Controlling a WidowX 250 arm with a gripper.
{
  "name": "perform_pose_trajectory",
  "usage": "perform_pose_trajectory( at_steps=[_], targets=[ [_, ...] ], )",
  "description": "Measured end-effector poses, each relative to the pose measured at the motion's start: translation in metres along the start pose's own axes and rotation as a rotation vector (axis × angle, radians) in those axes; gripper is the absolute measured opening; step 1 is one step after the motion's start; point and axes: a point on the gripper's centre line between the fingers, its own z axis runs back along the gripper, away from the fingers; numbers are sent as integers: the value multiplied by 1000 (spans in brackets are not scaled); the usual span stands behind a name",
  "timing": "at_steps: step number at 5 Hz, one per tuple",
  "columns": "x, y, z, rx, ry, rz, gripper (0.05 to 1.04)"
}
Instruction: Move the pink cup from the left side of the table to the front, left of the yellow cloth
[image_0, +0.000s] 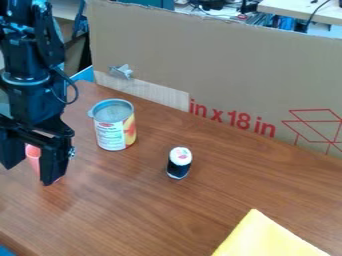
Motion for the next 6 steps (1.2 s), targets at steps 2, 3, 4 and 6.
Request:
perform_pose_trajectory(
  at_steps=[2,3,4,6],
  targets=[
    [18,11,12,-44,-39,-27,1002],
    [36,20,11,-37,-40,-34,1003],
    [50,25,0,-14,-19,-50,1003],
    [57,30,-16,5,20,-52,1003]
  ],
)
